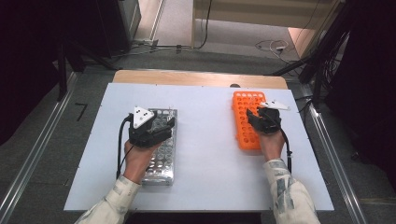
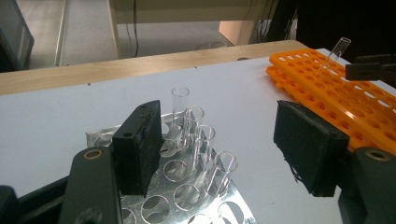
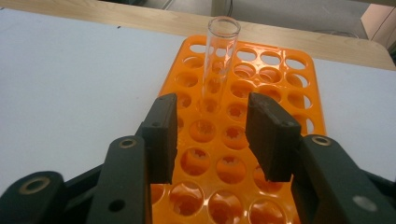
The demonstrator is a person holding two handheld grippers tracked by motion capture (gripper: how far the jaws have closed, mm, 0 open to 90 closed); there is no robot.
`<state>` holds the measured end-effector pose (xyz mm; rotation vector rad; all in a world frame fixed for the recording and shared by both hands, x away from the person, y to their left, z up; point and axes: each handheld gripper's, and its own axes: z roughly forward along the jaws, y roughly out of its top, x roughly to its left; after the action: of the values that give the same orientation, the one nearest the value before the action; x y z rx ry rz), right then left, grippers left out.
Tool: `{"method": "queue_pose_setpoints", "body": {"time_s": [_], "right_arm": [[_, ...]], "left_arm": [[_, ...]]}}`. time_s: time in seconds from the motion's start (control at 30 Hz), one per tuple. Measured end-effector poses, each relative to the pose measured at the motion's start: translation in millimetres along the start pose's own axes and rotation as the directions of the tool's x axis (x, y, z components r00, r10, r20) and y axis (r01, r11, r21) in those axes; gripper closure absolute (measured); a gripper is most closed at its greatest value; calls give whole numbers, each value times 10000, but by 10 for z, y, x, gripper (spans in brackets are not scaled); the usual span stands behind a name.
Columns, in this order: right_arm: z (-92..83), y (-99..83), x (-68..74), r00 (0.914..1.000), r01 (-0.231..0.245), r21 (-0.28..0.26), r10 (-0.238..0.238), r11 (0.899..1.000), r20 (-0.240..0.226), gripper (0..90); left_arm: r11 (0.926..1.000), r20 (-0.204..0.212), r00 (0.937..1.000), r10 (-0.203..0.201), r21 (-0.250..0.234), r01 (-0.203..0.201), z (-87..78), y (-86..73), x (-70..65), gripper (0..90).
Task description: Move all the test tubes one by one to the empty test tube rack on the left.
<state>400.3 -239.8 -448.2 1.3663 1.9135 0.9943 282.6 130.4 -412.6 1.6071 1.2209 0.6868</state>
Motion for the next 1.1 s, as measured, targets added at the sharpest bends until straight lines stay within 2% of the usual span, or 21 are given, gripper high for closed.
{"method": "queue_pose_setpoints", "body": {"time_s": [0.17,0.3,0.37,0.5,0.63,0.83,1.1], "right_arm": [[108,110,-18,10000,-49,132,48,9999,58,559],[196,185,-39,9994,-303,350,308,9989,-133,581],[244,203,-26,9997,-219,479,225,9986,-126,592],[330,205,-24,9990,-419,652,429,9970,-140,632],[368,210,-6,9992,-369,688,377,9969,-110,702],[338,217,-6,9997,-246,560,248,9981,-21,729],[116,293,20,10000,27,-92,-27,10000,9,731]], "left_arm": [[10000,32,10000,-21,-12,21,9,-1,8,322],[10000,42,10000,-5,-4,5,7,-1,13,323],[10000,39,10000,-7,0,7,4,0,13,324],[10000,63,10000,18,1,-18,4,-2,8,328],[10000,67,10000,12,-5,-12,2,-3,8,332],[10000,50,10000,-12,-17,12,0,-3,19,333],[10000,100,9999,1,-62,0,-12,4,21,329]]}}
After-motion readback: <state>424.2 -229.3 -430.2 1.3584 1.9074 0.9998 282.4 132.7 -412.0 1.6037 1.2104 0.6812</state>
